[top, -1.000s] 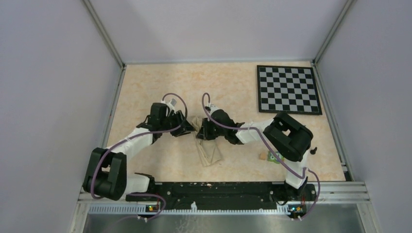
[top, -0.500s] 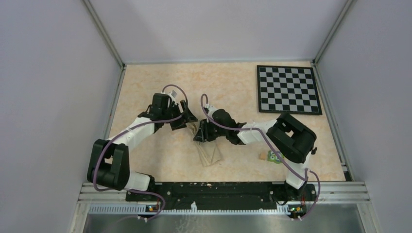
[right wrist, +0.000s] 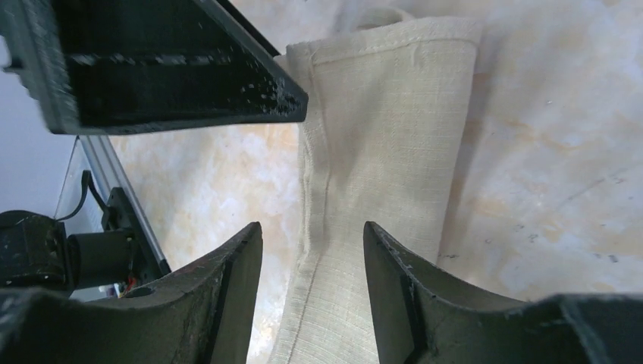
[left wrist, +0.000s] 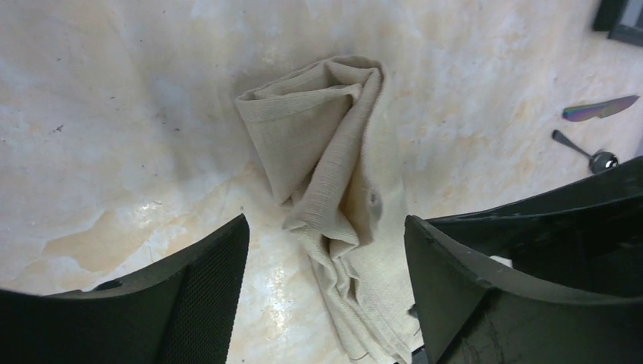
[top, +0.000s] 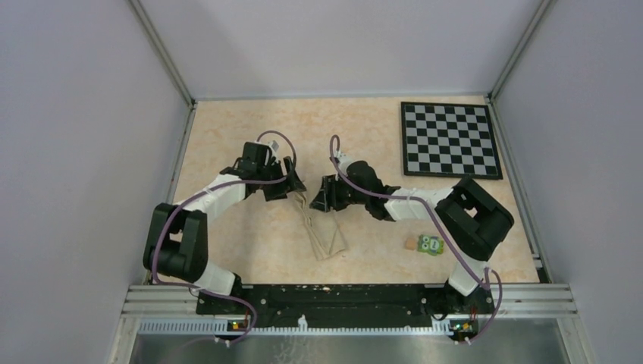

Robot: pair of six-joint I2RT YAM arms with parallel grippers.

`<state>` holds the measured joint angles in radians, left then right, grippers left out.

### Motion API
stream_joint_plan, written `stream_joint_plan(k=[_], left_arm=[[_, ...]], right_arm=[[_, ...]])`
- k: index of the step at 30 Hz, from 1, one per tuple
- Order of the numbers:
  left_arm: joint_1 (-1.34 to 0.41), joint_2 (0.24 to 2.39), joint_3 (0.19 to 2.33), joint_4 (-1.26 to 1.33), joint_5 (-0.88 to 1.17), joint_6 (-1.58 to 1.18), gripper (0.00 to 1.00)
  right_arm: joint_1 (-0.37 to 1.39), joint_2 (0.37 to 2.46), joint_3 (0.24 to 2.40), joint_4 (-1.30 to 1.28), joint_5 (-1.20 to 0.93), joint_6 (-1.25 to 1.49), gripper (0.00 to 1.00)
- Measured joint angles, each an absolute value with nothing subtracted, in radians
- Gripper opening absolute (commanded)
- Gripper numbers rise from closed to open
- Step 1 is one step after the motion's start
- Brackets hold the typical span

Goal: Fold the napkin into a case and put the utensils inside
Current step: Fold the 2/3-rectangle-folded napkin at the center of the board, then stuff the top corner of the smaller-rectangle-folded napkin into the folded napkin.

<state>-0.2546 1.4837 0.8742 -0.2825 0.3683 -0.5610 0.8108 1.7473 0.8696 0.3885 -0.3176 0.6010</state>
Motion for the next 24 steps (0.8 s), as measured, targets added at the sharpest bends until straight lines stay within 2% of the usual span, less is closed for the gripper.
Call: stream_joint_plan(k=[4,6,8,11,13,17,18,20,21,24], left_arm=[[-0.255,1.518,0.877,-0.288,0.361,-0.543,0.55],[-0.255,1.538,0.889,-0.287,0.36,-0.535,0.48],[-0.255,1.56,0.907,-0.279,0.361,-0.527,0.45],[-0.255,1.565,0.914,-0.27,0.363,-0.529,0.52],[-0.255,1.565,0.919,-0.262,0.374,-0.529,0.5],[-0.255,1.573,0.926,-0.245,0.387,-0.534,0.26],[-0.255,1.577,0.929,-0.244,0.39,-0.534,0.27],[-0.255,1.582,0.93,-0.243,0.393,-0.534,0.5],[-0.255,1.582,0.93,-0.244,0.396,-0.533,0.57],[-0.255,1.582,0.93,-0.245,0.403,-0.531,0.59]], right_arm=[[0.796,1.748,0.87,0.392,-0.318,0.583,0.49],[0.798,1.752,0.87,0.397,-0.319,0.564,0.51],[0.804,1.761,0.872,0.398,-0.312,0.531,0.52],[0.826,1.775,0.877,0.395,-0.276,0.464,0.53],[0.852,1.789,0.899,0.389,-0.244,0.411,0.53],[0.884,1.808,0.949,0.386,-0.199,0.336,0.5],[0.888,1.812,0.96,0.388,-0.186,0.323,0.49],[0.889,1.813,0.972,0.397,-0.162,0.306,0.49],[0.889,1.813,0.974,0.4,-0.149,0.301,0.49],[0.888,1.815,0.976,0.404,-0.12,0.296,0.48]])
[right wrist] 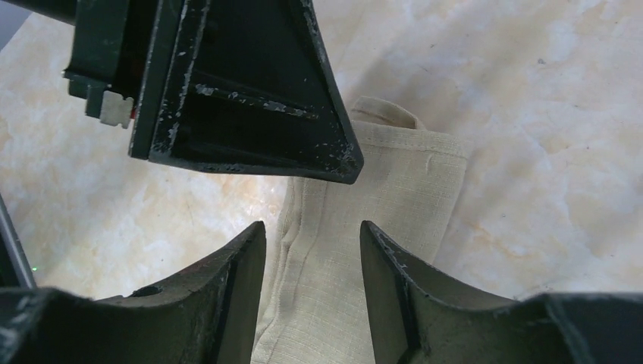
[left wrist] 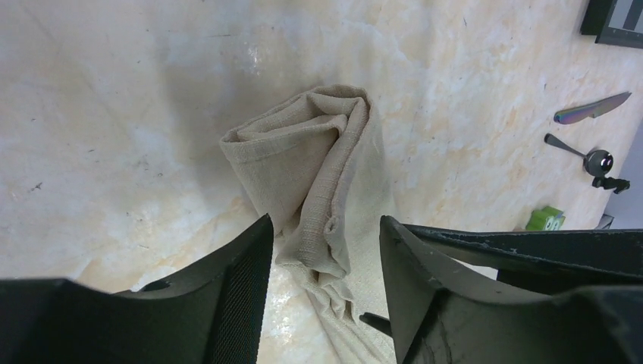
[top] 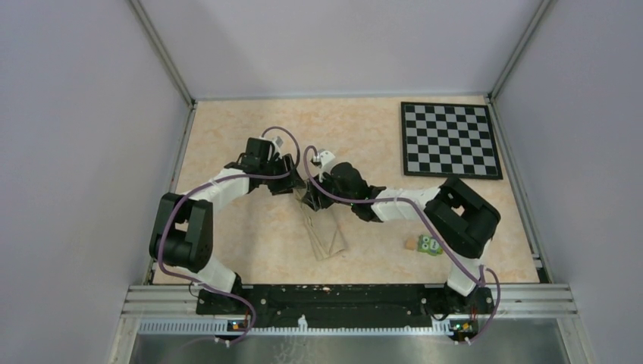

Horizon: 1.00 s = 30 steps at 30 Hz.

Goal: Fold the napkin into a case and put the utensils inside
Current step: Stuff the top corner of the smaller-rectangle-folded napkin into the folded napkin.

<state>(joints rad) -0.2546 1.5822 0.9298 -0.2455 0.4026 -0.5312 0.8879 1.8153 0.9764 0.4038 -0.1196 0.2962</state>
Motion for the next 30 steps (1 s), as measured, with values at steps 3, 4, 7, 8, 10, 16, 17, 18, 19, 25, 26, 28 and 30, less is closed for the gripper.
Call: stream_joint_plan(k=[3,4,7,8,10,16,17,18,19,25,26,28,30], left_arm=[[-0.255,1.58,0.929,-0.248,0.403,-0.532,0.54],[-0.255,1.579,0.929,-0.249,0.403,-0.532,0.51],[-0.255,1.579,0.929,-0.249,0.404,-0.532,0.36],[-0.255,1.579,0.929,-0.249,0.407,-0.533,0.32],[-0.255,1.579,0.929,-0.248,0.411,-0.536,0.27],[-0.249,1.579,0.929,-0.253,0.423,-0.549,0.12],[-0.246,1.579,0.929,-0.255,0.427,-0.551,0.09],[-0.243,1.579,0.929,-0.258,0.432,-0.555,0.06],[-0.24,1.579,0.929,-0.259,0.436,-0.561,0.03],[-0.227,1.58,0.929,-0.259,0.477,-0.606,0.0],[-0.225,1.58,0.929,-0.259,0.482,-0.614,0.0],[-0.224,1.58,0.929,-0.259,0.491,-0.632,0.0],[-0.224,1.58,0.929,-0.26,0.5,-0.649,0.0]], right_arm=[[0.888,1.827,0.978,0.414,-0.115,0.297,0.44],[0.888,1.834,0.981,0.416,-0.117,0.297,0.44],[0.888,1.863,1.003,0.419,-0.131,0.298,0.45],[0.888,1.871,1.011,0.419,-0.133,0.298,0.47],[0.888,1.882,1.021,0.419,-0.133,0.296,0.48],[0.899,1.884,1.022,0.428,-0.091,0.28,0.49],[0.903,1.884,1.022,0.429,-0.081,0.277,0.49],[0.908,1.884,1.022,0.432,-0.071,0.272,0.49],[0.914,1.884,1.022,0.435,-0.063,0.27,0.49],[0.956,1.884,1.022,0.46,0.007,0.261,0.49],[0.963,1.884,1.022,0.464,0.02,0.26,0.48],[0.977,1.884,1.022,0.466,0.045,0.253,0.47],[0.992,1.888,1.023,0.464,0.08,0.244,0.44]])
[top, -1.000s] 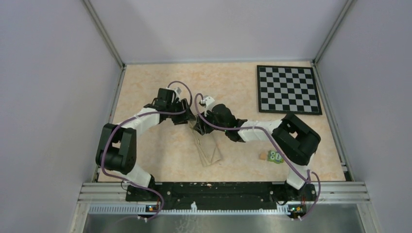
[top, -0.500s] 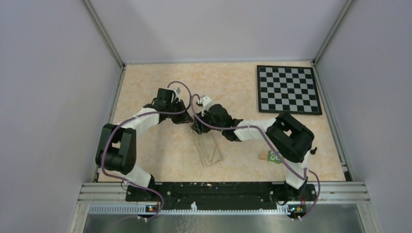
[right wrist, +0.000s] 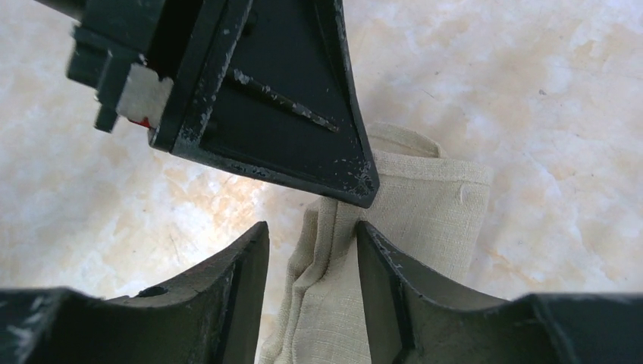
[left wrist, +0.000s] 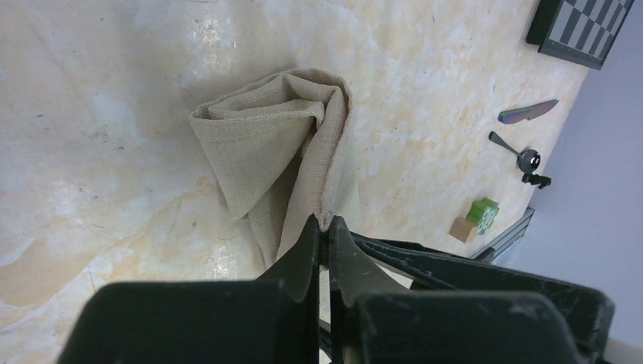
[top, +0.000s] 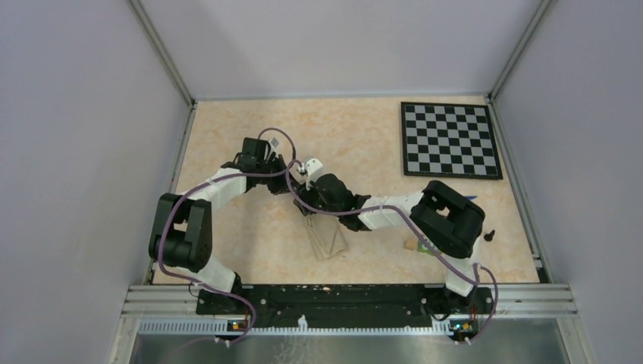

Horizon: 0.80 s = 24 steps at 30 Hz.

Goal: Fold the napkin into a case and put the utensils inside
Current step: Stuff the top corner of the smaller-rectangle-folded napkin into the folded napkin.

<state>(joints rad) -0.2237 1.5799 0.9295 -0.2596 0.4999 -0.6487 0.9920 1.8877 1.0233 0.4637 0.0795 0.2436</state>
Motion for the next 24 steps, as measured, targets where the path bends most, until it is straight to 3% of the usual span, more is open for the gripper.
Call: stream_joint_plan(k=[6,12,24], left_arm=[[-0.223,1.58,0.93,-0.265,0.509,-0.68,0.0],[-0.223,1.58,0.935,-0.275,0.509,-0.692,0.0],[-0.223,1.58,0.937,-0.29,0.509,-0.708,0.0]], right_arm=[[1.035,1.905,1.042,0.435,0.221,0.226,0.36],[1.04,1.906,1.042,0.431,0.295,0.228,0.2],[1.04,1.906,1.044,0.431,0.297,0.247,0.37]])
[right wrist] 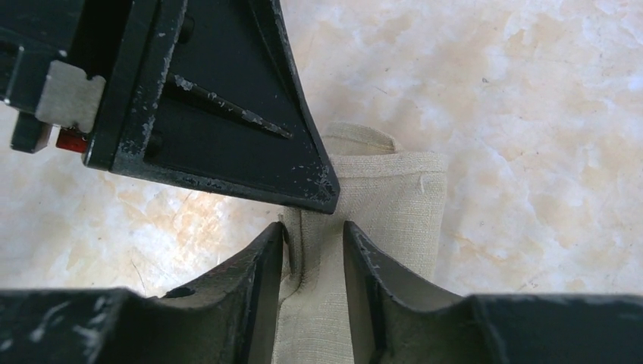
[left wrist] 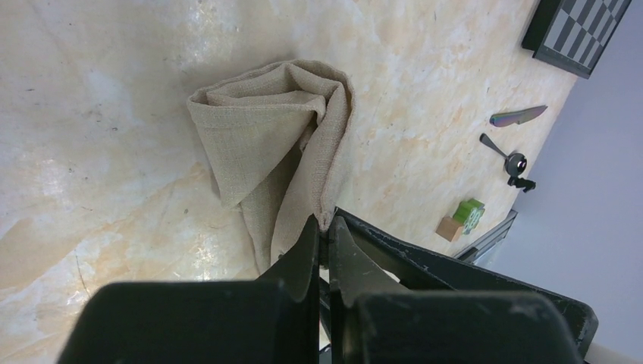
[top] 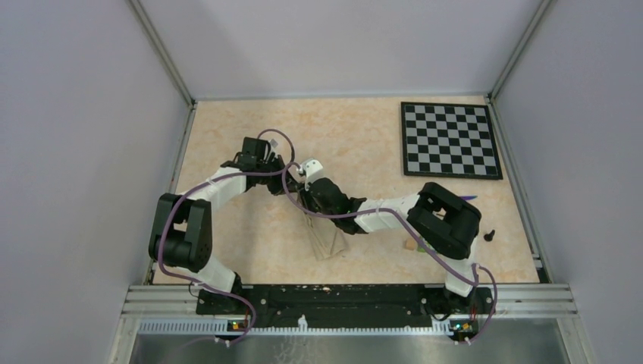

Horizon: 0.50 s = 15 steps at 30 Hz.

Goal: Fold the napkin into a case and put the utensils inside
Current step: Stuff the top corner of the smaller-rectangle-folded napkin into the folded napkin.

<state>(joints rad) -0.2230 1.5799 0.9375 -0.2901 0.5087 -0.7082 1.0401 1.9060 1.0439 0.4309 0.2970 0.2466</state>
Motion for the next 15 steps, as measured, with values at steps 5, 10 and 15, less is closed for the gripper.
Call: stream_joint_plan(k=[5,10,15], left_arm=[[-0.223,1.58,0.949,-0.3,0.509,-0.709,0.0],[-0.223,1.58,0.96,-0.309,0.508,-0.709,0.0],[-0.219,1.58,0.964,-0.317,0.509,-0.691,0.65]], right_arm=[[1.04,1.921,1.066,0.431,0.288,0.248,0.36],[1.04,1.943,1.089,0.426,0.303,0.254,0.0],[1.039,1.944,1.087,0.431,0.316,0.265,0.0]])
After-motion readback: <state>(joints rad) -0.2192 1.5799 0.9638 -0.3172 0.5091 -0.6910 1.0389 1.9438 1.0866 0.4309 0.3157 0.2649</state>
